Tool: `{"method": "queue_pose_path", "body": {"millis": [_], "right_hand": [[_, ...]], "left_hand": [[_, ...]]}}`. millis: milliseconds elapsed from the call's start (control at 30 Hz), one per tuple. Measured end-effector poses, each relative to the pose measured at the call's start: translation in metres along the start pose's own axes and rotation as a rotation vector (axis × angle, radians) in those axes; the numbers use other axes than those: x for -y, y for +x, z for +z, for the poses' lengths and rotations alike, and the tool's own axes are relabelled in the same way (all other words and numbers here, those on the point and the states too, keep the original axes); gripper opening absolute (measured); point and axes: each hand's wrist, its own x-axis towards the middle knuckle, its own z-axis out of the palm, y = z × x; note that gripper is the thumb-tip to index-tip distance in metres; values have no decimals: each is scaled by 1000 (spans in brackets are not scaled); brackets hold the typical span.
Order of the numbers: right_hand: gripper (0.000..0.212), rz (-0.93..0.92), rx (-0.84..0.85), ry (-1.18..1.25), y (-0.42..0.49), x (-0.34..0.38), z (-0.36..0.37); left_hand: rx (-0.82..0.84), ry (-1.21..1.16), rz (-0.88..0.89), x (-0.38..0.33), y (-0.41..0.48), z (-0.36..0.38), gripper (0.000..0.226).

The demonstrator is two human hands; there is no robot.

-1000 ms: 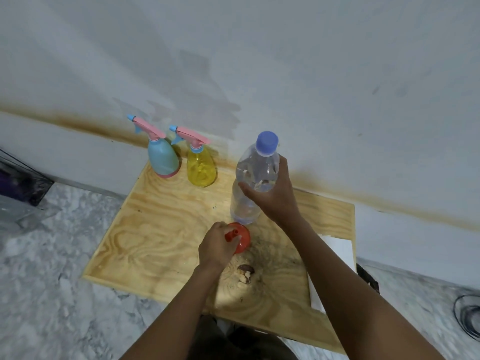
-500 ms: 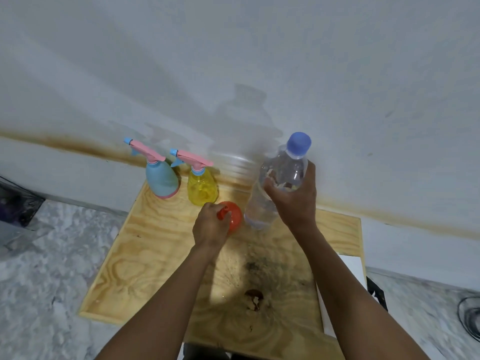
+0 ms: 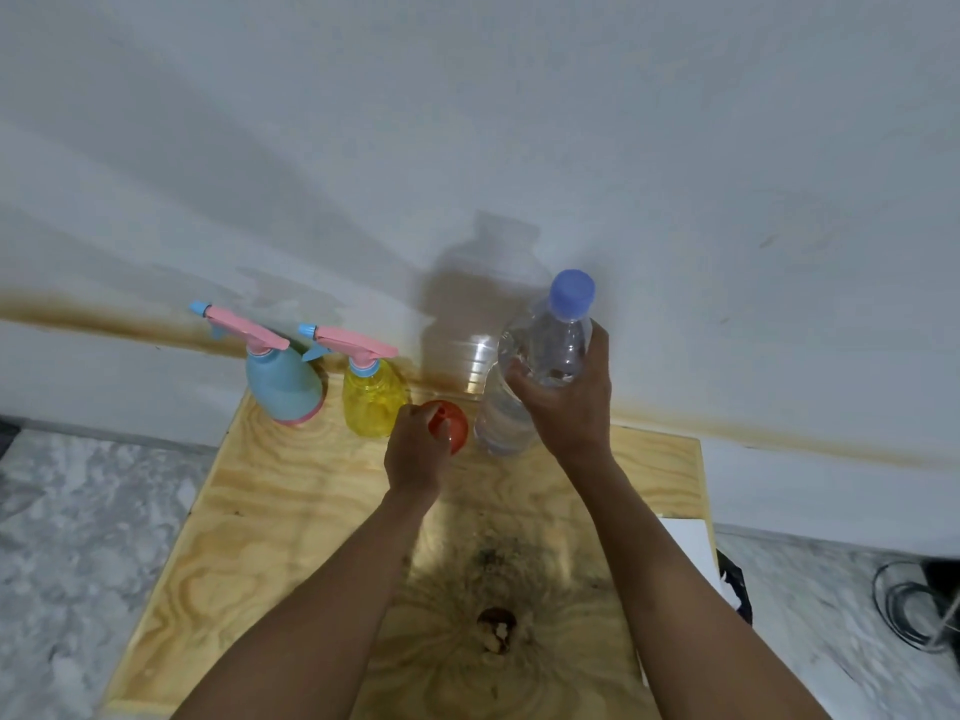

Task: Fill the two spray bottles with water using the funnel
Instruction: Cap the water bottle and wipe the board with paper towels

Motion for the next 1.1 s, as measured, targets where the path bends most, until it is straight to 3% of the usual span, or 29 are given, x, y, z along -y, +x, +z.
{"method": "queue_pose_path", "body": {"millis": [200, 367, 433, 533, 667, 733, 867, 967, 1100], "right_hand": [[70, 46, 27, -50, -2, 2, -8], [104, 50, 38, -262, -14, 4, -27], [94, 9, -1, -287, -30, -2, -45], [54, -26, -60, -328, -65, -28, -82], [23, 203, -50, -425, -119, -81, -139], [21, 340, -48, -482, -144, -107, -164], [25, 491, 13, -595, -176, -152, -194], [30, 517, 88, -638, -186, -172, -199], [39, 463, 193, -684, -188, -179, -191]], "left_hand": [[15, -10, 3, 2, -2, 3, 44], [-12, -69, 47, 10, -33, 6, 61], [22, -22, 32, 13, -59, 12, 66], [154, 56, 66, 11, -104, 29, 63], [365, 169, 227, -6, -158, 59, 60], [429, 246, 292, -16, -176, 76, 62], [567, 374, 220, -33, -192, 103, 76], [519, 540, 255, -40, -195, 115, 83], [457, 593, 284, -43, -196, 119, 83]]}}
